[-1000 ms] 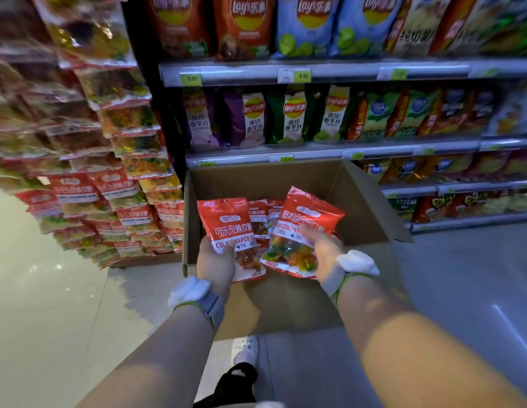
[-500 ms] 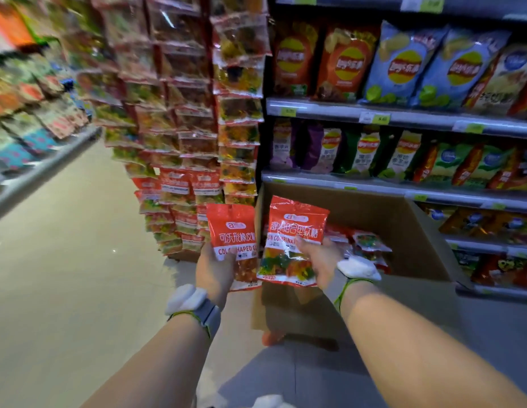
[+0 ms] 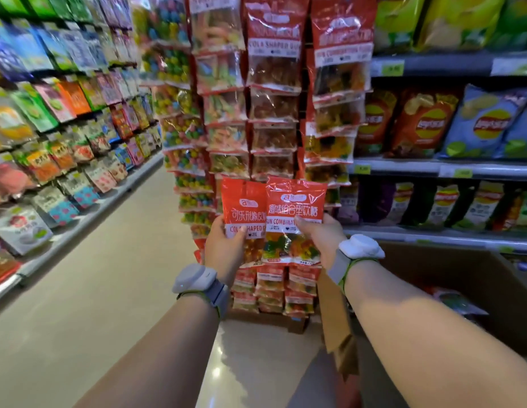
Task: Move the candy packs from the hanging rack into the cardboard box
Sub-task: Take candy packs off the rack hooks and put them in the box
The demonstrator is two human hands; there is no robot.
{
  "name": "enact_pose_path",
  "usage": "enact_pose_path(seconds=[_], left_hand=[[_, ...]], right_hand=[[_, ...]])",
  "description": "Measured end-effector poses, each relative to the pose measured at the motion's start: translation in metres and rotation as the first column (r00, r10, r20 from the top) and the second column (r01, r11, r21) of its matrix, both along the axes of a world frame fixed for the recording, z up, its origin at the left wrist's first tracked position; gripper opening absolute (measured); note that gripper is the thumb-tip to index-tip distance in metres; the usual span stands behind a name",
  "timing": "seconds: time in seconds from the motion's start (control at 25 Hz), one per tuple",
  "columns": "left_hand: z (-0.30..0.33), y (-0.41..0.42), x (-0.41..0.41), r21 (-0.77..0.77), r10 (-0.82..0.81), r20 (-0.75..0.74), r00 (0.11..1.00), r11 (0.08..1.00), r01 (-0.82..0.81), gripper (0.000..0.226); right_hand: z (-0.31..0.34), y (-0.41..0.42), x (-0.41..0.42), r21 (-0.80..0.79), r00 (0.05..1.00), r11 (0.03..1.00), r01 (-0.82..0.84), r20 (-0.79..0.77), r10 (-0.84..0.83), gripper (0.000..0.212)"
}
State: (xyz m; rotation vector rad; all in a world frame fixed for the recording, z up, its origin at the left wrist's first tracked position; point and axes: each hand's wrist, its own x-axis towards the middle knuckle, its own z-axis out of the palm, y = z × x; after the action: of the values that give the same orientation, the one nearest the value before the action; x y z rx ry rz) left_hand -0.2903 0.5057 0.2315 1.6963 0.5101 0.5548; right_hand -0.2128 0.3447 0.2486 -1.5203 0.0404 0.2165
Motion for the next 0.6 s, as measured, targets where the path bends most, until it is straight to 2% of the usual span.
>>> enact_pose_path(seconds=[0.24, 0.4, 0.52, 0.6], left_hand=[[0.058, 0.055, 0.037, 0.032, -0.030, 0.101, 0.994, 0.999, 0.027, 0.018], [0.099, 0.061, 0.052, 0.077, -0.062, 0.166, 0.984, 0.996, 0.050, 0.022], [0.132, 0.064, 0.063, 0.090, -0.084, 0.217, 0.972, 0.994, 0.066, 0.026], [0.152, 0.067, 0.069, 0.086, -0.113, 0.256, 0.960, 0.992, 0.094, 0.024]], right_hand=[[0.071, 0.053, 0.030, -0.002, 0.990, 0.999, 0.034, 0.138, -0.033, 0.017], [0.113, 0.060, 0.041, -0.014, 0.966, 0.997, 0.073, 0.251, -0.067, 0.032], [0.146, 0.060, 0.047, -0.024, 0.952, 0.997, 0.068, 0.302, -0.058, 0.015], [0.164, 0.058, 0.050, -0.008, 0.939, 0.997, 0.072, 0.338, -0.065, 0.014]])
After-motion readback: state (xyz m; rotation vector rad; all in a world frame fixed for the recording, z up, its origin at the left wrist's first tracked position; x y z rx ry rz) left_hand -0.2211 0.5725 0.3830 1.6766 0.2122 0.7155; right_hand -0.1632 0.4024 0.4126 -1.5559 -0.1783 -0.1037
